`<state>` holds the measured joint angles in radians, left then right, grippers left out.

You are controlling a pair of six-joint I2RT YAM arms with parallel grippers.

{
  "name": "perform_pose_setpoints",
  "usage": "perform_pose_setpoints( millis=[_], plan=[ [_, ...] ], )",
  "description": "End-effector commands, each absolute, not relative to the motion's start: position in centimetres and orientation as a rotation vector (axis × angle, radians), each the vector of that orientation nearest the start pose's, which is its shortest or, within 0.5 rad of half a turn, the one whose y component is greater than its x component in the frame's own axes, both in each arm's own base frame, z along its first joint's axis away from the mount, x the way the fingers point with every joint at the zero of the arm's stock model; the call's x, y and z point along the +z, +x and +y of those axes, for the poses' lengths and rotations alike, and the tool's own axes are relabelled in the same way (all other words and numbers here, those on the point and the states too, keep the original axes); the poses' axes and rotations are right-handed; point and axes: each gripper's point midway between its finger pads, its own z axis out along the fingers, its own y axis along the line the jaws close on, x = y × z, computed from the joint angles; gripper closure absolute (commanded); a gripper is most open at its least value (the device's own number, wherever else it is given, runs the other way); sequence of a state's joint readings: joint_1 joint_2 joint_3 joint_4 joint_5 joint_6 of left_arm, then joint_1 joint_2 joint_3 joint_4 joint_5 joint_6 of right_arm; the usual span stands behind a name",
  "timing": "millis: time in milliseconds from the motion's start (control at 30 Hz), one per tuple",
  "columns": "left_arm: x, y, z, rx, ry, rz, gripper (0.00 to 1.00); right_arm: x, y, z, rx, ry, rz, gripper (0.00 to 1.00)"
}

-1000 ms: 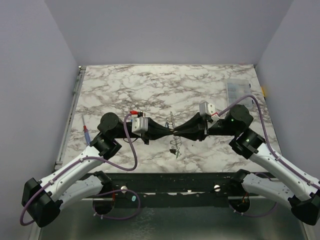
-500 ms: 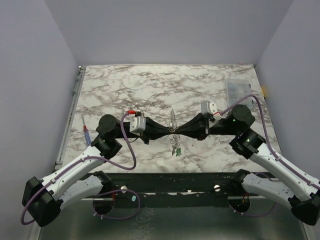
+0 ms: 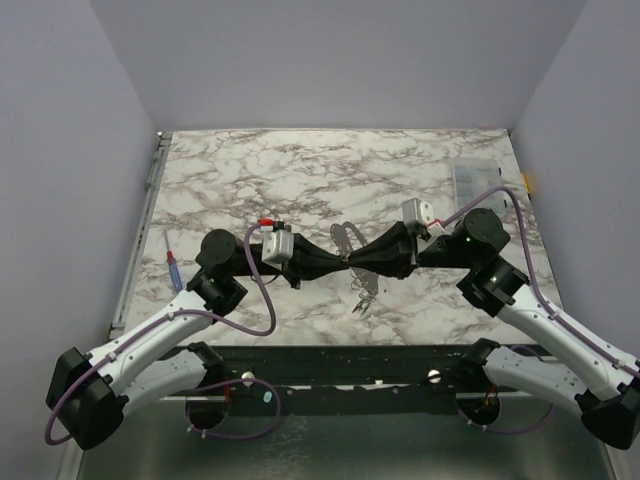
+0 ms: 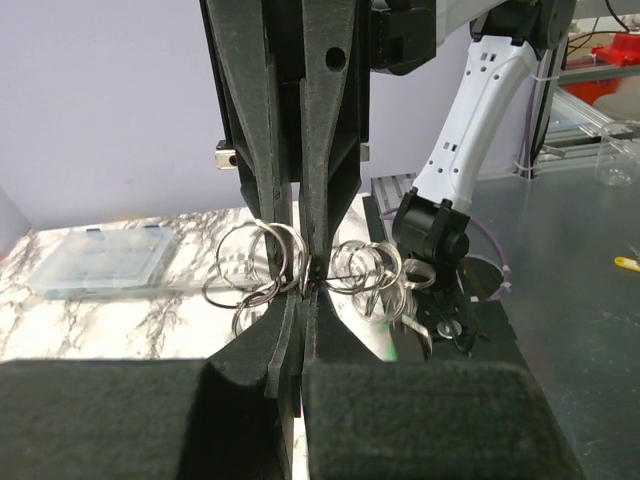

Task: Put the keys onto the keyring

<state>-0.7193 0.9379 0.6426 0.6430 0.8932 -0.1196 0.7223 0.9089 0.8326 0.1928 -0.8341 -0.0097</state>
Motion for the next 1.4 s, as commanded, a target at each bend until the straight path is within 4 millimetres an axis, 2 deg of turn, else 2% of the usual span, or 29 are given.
perform_pose_setpoints(
  millis=[0, 233, 433, 533, 1000, 1200, 1367],
  plan=[
    [33.9, 12.1, -30.6, -1.276, 1.172, 0.857, 1.00, 33.7, 14.0, 30.7, 1.202, -1.217, 1.080, 0.84],
    [34.5, 12.0, -30.3, -1.273, 1.143, 0.843, 1.00, 33.1, 14.0, 30.9, 1.232, -1.218, 1.125, 0.85],
    [35.7, 12.1, -30.0, -1.289, 1.068, 0.824, 1.00, 32.7, 13.9, 30.5, 1.221, -1.216, 1.149, 0.71],
    [36.3, 11.9, -29.8, -1.319, 1.029, 0.808, 1.00, 32.6, 13.8, 30.3, 1.218, -1.212, 1.161, 0.68],
    [38.1, 12.3, -28.7, -1.342, 0.876, 0.795, 1.00, 32.2, 13.4, 29.9, 1.221, -1.207, 1.183, 0.70],
    [38.7, 12.5, -28.0, -1.372, 0.786, 0.794, 1.00, 31.8, 13.5, 30.2, 1.239, -1.210, 1.197, 0.61],
    [38.3, 11.6, -27.7, -1.411, 0.788, 0.769, 1.00, 32.5, 13.6, 30.7, 1.275, -1.228, 1.194, 0.51]
  ],
)
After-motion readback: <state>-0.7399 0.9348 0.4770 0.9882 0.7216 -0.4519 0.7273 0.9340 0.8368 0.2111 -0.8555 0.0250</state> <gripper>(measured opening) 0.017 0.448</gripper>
